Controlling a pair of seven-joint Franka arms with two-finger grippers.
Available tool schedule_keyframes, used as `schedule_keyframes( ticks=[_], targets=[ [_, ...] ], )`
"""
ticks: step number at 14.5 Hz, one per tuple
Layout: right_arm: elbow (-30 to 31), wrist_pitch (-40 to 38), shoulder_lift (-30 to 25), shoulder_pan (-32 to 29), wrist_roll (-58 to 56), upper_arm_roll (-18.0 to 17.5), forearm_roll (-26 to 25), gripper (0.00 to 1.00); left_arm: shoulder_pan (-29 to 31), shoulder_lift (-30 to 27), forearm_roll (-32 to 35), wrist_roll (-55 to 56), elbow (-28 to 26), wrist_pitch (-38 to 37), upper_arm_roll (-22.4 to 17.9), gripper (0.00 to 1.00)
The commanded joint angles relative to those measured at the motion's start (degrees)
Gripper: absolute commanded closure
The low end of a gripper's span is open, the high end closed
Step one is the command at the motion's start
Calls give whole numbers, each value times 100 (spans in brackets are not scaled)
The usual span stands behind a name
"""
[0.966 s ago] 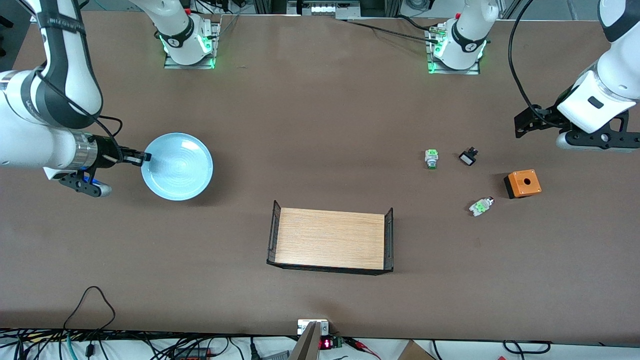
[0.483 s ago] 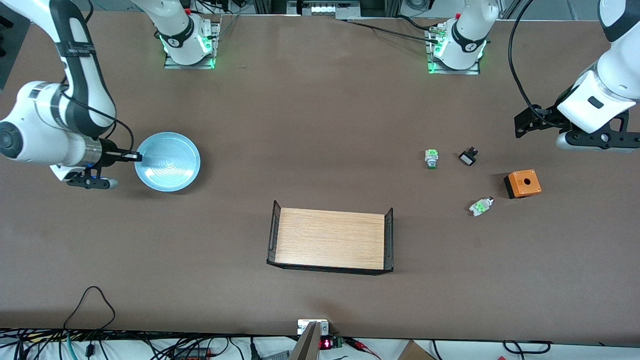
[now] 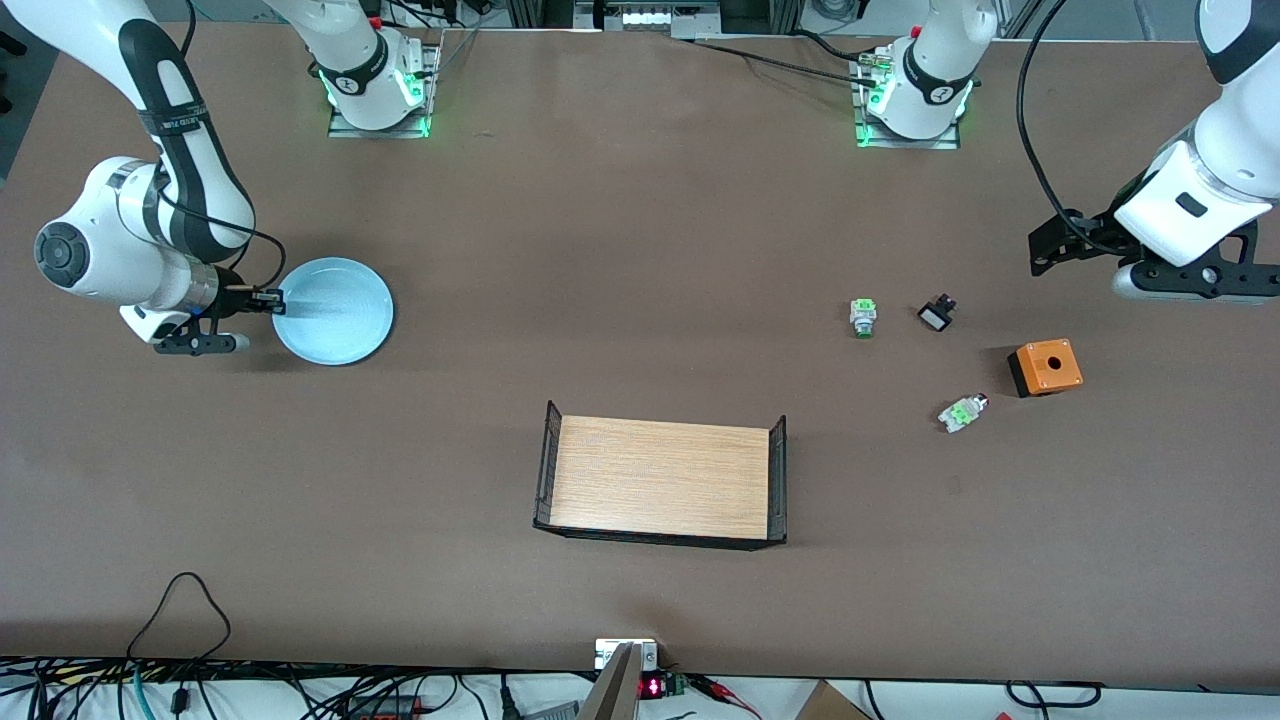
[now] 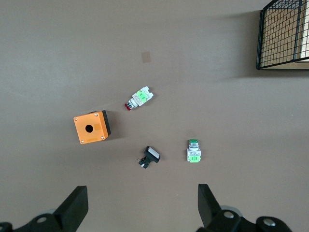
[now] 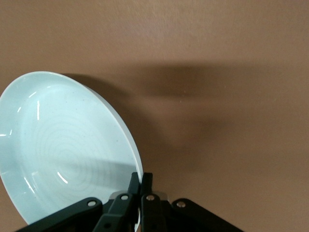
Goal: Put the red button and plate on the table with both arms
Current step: 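Lower the blue plate onto the table with the right gripper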
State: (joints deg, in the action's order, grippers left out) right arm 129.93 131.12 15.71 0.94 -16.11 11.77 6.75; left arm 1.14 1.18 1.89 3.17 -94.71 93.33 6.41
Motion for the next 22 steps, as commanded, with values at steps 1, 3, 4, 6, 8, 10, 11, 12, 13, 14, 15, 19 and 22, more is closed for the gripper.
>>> schedule_keyframes(
  ticks=[1, 3, 4, 6, 8, 10, 11, 12, 13, 14, 15, 19, 22],
  targets=[
    [111, 98, 20, -164, -129, -113, -42, 100, 18, -13, -119, 44, 93, -122, 0, 0],
    [102, 80, 29, -173, -77, -113, -33, 71, 9, -13, -119, 44, 93, -122, 0, 0],
    [94, 89, 29, -173, -42, -113, -33, 14, 18, -13, -127, 44, 93, -122, 0, 0],
    [58, -7, -68, -173, -41, -113, -25, 0, 18, -13, -119, 44, 93, -122, 0, 0],
    [32, -104, -225, -173, -15, -113, -33, 0, 18, -13, -127, 44, 93, -122, 0, 0],
    [-152, -288, -340, -147, 116, -113, -25, 0, 18, -13, -127, 44, 93, -122, 0, 0],
    [-248, -411, -375, -120, 291, -174, -33, 0, 18, -13, -127, 44, 93, -122, 0, 0],
    [-380, -534, -393, -120, 502, -323, -25, 0, 18, -13, -127, 44, 93, -122, 0, 0],
    [-494, -622, -402, -120, 747, -446, -33, 0, 18, -13, -127, 44, 93, -122, 0, 0],
    [-582, -631, -402, -111, 889, -552, -51, 0, 18, -13, -127, 44, 93, -122, 0, 0],
    [-609, -632, -411, -103, 1004, -666, -51, 0, 18, -13, -127, 44, 93, -122, 0, 0],
    [-1038, -911, -428, -102, 1452, -1027, -68, 0, 26, -13, -127, 43, 93, -122, 0, 0],
    [-2187, -2226, -420, -50, 1462, -1036, -77, 0, 26, -13, -127, 35, 93, -122, 0, 0]
  ],
)
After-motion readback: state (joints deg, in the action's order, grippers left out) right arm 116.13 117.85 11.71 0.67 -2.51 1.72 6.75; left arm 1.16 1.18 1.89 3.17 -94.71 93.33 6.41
